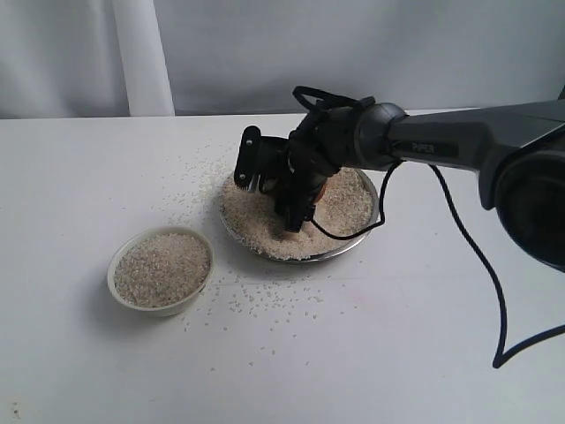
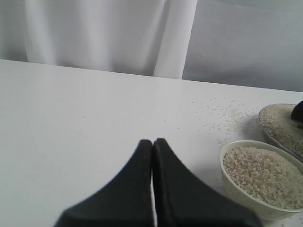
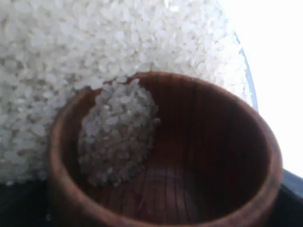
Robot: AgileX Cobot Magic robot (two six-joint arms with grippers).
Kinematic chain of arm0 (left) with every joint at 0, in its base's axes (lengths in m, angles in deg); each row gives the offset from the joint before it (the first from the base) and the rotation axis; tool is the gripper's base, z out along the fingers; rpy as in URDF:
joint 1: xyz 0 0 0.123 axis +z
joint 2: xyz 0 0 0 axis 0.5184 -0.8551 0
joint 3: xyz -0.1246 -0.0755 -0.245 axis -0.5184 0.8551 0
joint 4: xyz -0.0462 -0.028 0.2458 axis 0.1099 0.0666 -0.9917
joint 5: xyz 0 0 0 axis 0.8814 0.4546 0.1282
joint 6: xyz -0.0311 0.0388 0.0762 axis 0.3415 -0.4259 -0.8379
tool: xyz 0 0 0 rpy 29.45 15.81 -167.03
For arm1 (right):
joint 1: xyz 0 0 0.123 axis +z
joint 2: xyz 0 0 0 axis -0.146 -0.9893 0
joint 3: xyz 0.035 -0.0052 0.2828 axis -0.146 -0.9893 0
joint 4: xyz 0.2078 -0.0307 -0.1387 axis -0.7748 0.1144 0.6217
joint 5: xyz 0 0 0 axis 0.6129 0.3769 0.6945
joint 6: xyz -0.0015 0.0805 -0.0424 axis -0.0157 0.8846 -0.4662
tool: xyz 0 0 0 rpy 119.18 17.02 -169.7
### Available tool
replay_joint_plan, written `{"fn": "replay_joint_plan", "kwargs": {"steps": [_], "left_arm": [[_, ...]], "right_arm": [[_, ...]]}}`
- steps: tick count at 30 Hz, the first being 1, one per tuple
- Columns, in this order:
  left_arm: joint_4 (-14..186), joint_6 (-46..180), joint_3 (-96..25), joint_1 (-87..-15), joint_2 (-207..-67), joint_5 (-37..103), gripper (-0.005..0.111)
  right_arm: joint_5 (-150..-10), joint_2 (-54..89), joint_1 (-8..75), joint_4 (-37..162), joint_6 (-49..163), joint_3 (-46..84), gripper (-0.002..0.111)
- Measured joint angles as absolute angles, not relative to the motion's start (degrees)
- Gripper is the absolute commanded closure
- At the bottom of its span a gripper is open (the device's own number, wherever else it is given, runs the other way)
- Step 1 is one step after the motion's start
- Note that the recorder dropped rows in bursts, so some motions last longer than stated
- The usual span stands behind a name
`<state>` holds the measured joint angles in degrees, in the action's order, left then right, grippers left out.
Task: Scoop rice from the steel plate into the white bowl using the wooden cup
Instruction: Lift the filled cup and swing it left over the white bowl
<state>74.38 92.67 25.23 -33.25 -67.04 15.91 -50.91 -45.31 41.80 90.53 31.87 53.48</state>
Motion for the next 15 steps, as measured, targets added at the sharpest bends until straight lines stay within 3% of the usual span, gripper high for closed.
{"fn": "replay_joint_plan", "kwargs": {"steps": [15], "left_arm": [[74.38, 92.67, 25.23, -33.25, -67.04, 15.91, 0.107]], "right_arm": [[-51.55, -36.58, 41.57, 80.37, 30.78, 52.98, 0.108]]}}
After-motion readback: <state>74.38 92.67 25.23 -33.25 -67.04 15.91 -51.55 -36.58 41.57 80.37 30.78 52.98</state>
